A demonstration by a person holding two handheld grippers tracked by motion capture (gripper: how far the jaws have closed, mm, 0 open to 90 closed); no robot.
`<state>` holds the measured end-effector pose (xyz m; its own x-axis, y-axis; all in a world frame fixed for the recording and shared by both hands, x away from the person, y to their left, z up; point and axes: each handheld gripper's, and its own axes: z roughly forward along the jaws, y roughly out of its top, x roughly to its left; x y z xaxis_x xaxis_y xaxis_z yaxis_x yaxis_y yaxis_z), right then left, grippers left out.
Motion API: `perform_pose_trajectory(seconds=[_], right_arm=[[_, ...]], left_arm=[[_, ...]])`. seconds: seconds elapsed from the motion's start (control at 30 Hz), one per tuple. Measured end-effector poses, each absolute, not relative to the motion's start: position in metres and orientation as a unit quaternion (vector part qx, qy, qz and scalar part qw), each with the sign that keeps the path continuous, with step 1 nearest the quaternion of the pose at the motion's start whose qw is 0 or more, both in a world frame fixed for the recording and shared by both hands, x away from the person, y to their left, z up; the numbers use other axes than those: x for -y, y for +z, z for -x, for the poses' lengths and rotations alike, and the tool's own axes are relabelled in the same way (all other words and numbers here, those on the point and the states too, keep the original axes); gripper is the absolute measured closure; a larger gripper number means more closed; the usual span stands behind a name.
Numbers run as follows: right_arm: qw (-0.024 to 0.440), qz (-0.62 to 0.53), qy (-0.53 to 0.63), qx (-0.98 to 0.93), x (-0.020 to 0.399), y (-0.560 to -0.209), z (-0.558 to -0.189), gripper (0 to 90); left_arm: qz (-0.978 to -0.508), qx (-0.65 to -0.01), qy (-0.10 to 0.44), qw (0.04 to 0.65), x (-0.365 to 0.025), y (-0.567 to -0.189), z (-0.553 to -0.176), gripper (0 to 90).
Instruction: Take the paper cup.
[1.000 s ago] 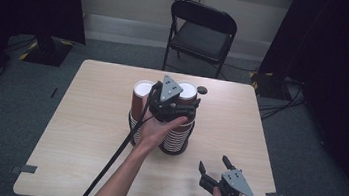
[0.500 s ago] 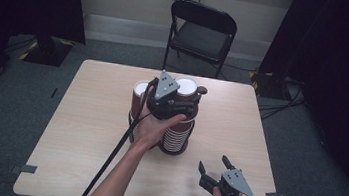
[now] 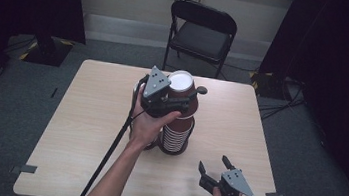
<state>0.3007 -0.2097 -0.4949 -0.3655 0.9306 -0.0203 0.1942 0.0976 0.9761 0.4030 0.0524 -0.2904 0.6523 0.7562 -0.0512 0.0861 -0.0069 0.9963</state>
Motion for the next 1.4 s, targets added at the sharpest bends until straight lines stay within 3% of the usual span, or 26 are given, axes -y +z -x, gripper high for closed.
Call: perform_pose_trajectory(seconds=[0.57, 1.4], right_arm=[[0.357, -0.433, 0.514, -0.649, 0.210, -0.495, -0.301, 14.8], [0.356, -0.432, 0.514, -0.650, 0.210, -0.495, -0.301, 14.7]], left_arm=[[-0.631, -0.326, 0.272, 0.649, -0.064, -0.282, -0.394, 21.4], [-0.635, -0.315, 0.267, 0.653, -0.091, -0.286, -0.357, 21.3]])
